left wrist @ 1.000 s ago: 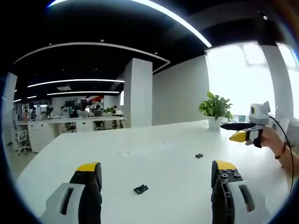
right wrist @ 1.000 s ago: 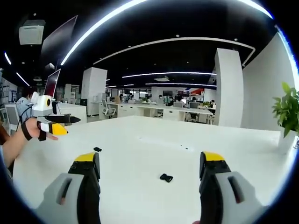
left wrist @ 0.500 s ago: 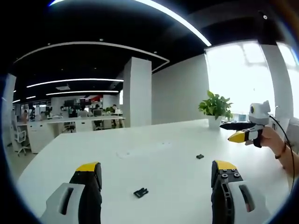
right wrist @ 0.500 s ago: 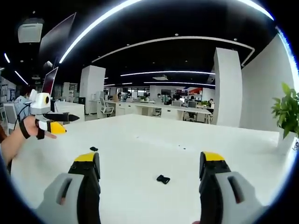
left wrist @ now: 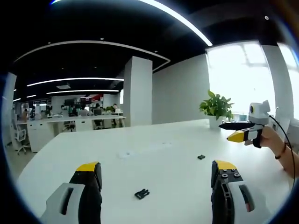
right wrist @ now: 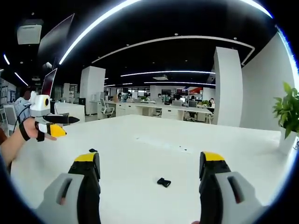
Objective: Snap the two parts of the plastic buckle together until the buckle closes and remains connected.
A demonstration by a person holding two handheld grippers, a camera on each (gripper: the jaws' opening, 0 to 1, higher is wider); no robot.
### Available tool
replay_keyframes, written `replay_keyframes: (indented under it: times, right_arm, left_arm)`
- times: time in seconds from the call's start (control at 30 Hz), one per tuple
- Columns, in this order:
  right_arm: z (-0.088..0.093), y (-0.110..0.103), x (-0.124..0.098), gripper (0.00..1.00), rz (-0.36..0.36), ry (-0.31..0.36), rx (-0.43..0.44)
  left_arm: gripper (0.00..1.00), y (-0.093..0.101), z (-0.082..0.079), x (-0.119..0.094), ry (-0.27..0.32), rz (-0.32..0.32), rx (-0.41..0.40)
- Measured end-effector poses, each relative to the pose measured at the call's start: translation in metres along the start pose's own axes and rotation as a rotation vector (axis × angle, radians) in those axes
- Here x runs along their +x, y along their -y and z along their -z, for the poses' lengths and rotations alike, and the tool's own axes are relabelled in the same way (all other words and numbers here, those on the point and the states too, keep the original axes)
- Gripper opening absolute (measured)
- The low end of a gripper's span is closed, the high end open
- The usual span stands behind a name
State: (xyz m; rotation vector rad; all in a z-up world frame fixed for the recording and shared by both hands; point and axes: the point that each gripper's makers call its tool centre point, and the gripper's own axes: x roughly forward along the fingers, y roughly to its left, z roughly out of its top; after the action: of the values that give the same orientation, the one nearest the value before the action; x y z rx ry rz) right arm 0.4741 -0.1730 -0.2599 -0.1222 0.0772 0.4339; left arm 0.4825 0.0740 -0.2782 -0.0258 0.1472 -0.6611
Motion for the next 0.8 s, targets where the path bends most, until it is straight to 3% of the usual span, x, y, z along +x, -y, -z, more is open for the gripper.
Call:
replay_keyframes:
  times: [0.8]
  right_arm:
    - [-0.006,0.01,0.014,0.88,0.001,0.004,0.01]
  left_arm:
    - [1.0,0.001,-0.003,0.015,-0.011,0.009,-0.002]
